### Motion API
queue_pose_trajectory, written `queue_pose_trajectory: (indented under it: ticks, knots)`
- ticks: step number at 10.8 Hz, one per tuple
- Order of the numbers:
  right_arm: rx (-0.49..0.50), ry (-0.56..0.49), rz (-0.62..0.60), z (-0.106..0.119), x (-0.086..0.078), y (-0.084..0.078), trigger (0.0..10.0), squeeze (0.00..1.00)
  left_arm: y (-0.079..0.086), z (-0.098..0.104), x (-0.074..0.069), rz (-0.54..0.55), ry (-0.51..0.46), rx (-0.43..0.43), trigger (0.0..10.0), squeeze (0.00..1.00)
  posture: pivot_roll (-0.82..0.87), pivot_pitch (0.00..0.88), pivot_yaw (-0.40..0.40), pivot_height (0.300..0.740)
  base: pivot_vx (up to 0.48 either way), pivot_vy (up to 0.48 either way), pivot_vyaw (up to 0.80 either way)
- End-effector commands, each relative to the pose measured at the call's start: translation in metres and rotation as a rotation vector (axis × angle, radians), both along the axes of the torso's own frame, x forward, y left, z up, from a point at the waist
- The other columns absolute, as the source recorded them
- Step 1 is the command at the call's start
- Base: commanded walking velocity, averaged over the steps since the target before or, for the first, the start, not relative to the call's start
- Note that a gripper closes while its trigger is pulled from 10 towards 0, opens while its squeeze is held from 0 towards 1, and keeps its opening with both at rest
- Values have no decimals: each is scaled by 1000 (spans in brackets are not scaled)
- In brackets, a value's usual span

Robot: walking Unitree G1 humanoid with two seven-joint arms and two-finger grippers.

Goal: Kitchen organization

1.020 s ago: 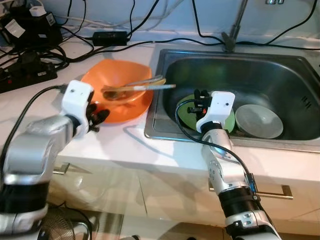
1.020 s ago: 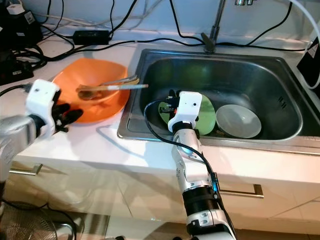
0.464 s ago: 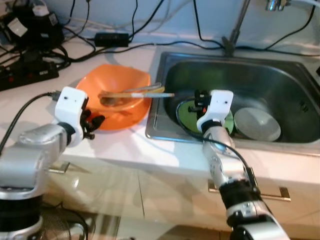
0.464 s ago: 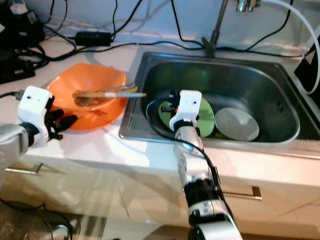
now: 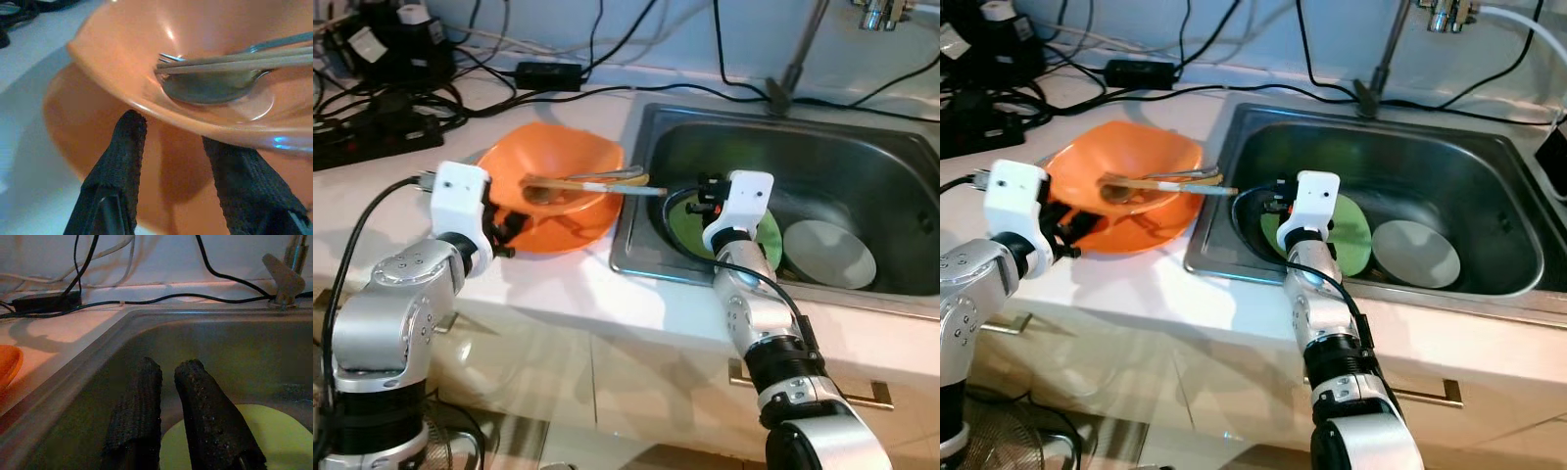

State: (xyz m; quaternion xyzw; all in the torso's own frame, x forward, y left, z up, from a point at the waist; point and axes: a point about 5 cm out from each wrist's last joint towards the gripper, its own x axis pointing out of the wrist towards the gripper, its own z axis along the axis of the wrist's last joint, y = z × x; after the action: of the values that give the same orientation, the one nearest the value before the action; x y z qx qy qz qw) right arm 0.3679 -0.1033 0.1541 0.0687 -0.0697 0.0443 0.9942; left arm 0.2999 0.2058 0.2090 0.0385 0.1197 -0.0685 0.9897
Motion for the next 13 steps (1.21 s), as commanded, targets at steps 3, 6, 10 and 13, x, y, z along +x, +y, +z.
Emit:
queue_pose_trajectory:
  ticks: [3, 6, 10, 13]
  knots:
    - [4, -11, 19, 2, 3, 1, 10000, 0, 10, 12, -9, 2, -23, 42, 10000, 0, 356, 28, -62, 740, 0, 0, 0]
    - [1, -9, 26, 1, 3, 2, 10000, 0, 37, 26, -18, 106, -42, 143, 10000, 0, 366, 23, -67, 740, 0, 0, 0]
    - [-7, -43, -22, 9, 7, -14, 10000, 0, 41, 68, -15, 282, -464, 444, 10000, 0, 341, 19, -75, 740, 0, 0, 0]
    - [-21, -98, -106, 20, 8, -40, 10000, 0, -28, 56, 8, 42, -672, 369, 10000, 0, 304, 7, -68, 740, 0, 0, 0]
